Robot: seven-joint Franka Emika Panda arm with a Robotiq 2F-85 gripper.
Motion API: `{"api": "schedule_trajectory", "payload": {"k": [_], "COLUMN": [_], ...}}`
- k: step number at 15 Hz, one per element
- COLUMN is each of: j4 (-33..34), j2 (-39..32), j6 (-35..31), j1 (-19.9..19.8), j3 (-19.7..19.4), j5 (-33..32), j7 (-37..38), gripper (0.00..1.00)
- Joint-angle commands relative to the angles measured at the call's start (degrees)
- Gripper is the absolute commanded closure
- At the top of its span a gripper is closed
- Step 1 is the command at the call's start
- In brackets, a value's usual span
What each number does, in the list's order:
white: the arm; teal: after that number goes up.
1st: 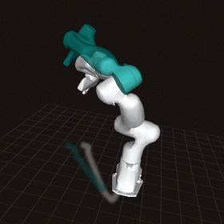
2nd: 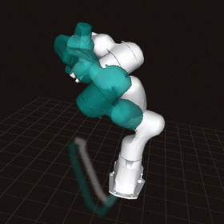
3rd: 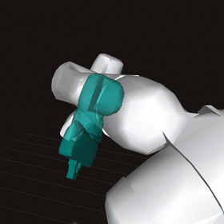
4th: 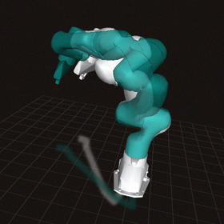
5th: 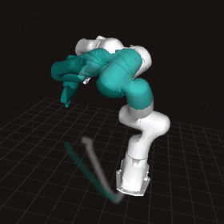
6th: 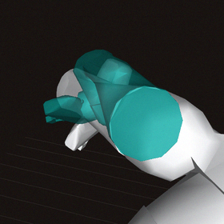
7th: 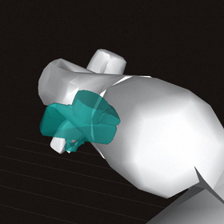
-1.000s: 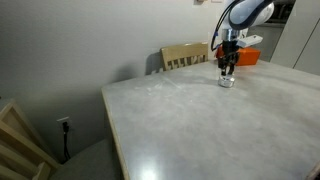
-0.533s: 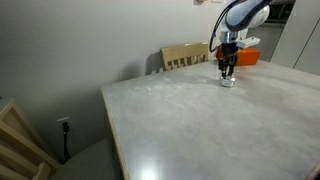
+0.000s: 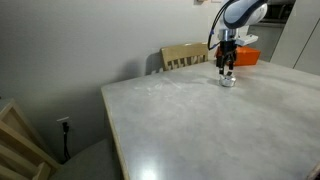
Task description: Place the lid on the silver jar
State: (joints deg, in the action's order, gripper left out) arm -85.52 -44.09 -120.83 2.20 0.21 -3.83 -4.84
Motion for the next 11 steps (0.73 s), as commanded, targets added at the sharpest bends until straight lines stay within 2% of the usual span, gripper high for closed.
{"api": "schedule_trajectory", "payload": {"k": [1, 4, 6, 7, 11], "j4": [-9.3, -16.1, -19.4, -12.2, -16.8], "j2": [8.9, 16.3, 20.3, 14.4, 19.3], "j6": [-4.1, -6.0, -6.4, -3.7, -4.2], "j1": [2.0, 3.7, 3.8, 3.6, 3.9], "j3": [-0.5, -0.5, 0.6, 0.3, 0.8], "j5": [-2.3, -3.6, -2.9, -3.1, -3.1], "j7": [3.5, 7.9, 8.2, 7.7, 8.1], "gripper": [0.00, 0.00, 0.00, 0.00, 0.00]}}
